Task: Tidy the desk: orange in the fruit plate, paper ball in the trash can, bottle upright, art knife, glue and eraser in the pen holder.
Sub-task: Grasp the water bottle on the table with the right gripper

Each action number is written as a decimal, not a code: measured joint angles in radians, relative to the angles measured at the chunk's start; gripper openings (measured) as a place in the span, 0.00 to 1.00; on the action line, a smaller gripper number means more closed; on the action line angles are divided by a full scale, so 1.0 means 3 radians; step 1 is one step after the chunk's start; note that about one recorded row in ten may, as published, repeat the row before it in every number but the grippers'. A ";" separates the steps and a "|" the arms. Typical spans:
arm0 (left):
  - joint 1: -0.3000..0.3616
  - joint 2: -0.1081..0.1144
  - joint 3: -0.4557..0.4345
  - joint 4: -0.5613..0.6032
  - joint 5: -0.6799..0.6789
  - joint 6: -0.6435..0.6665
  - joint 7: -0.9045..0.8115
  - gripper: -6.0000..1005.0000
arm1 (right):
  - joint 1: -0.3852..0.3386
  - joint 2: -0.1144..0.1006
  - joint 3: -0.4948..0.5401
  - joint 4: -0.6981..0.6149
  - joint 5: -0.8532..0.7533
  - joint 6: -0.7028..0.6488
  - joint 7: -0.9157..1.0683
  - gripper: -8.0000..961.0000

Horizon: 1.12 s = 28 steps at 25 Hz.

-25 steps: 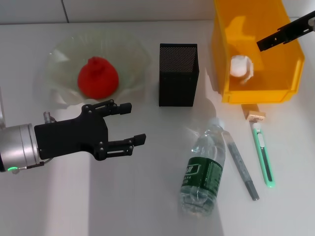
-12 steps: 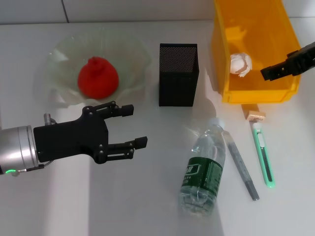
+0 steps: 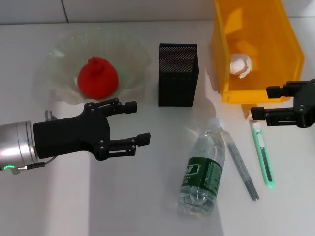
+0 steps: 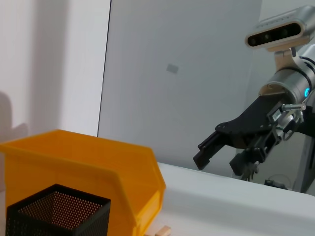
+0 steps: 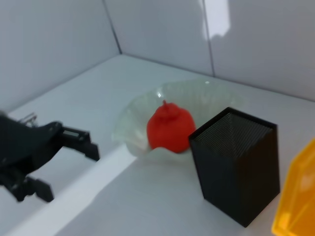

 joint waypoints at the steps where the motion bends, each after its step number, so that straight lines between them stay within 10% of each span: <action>1: -0.0003 -0.0001 0.0006 0.0012 0.0002 -0.0007 0.0004 0.80 | 0.0024 -0.0005 0.0061 0.0111 0.0030 0.0012 -0.0029 0.78; 28: 0.0025 0.0004 0.0030 0.0160 0.0129 0.0061 -0.0108 0.80 | 0.0734 0.0002 0.0298 -0.0385 -0.1213 -0.0791 0.1916 0.79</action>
